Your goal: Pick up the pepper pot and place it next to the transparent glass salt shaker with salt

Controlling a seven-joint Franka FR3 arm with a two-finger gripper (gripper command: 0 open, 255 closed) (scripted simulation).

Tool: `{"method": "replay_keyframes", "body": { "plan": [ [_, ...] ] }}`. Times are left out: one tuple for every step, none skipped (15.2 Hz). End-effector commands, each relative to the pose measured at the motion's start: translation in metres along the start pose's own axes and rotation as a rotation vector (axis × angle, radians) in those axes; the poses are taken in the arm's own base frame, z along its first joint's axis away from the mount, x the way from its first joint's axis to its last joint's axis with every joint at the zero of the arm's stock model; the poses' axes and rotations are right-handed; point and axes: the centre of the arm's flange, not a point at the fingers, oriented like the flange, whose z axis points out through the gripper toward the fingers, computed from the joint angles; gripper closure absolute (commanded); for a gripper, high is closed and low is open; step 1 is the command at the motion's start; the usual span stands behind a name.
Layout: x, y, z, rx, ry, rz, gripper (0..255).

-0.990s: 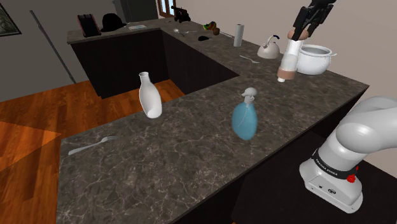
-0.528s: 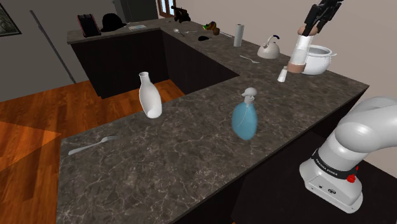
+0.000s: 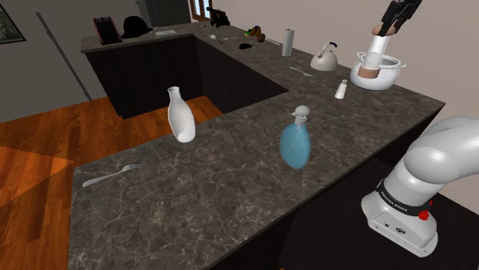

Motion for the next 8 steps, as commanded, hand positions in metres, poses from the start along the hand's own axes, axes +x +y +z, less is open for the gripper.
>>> {"method": "replay_keyframes", "body": {
  "plan": [
    [0.007, 0.026, 0.001, -0.002, 0.000, -0.001, 255],
    [0.010, 0.039, 0.002, -0.002, 0.000, -0.001, 255],
    [0.012, 0.052, 0.002, -0.002, 0.000, -0.001, 255],
    [0.015, 0.065, 0.002, -0.002, 0.000, -0.001, 255],
    [0.017, 0.078, 0.003, -0.002, 0.000, -0.001, 255],
    [0.020, 0.091, 0.003, -0.002, 0.000, -0.001, 255],
    [0.022, 0.103, 0.004, -0.002, 0.000, -0.001, 255],
    [0.025, 0.116, 0.004, -0.002, 0.000, -0.001, 255]
  ]
}}
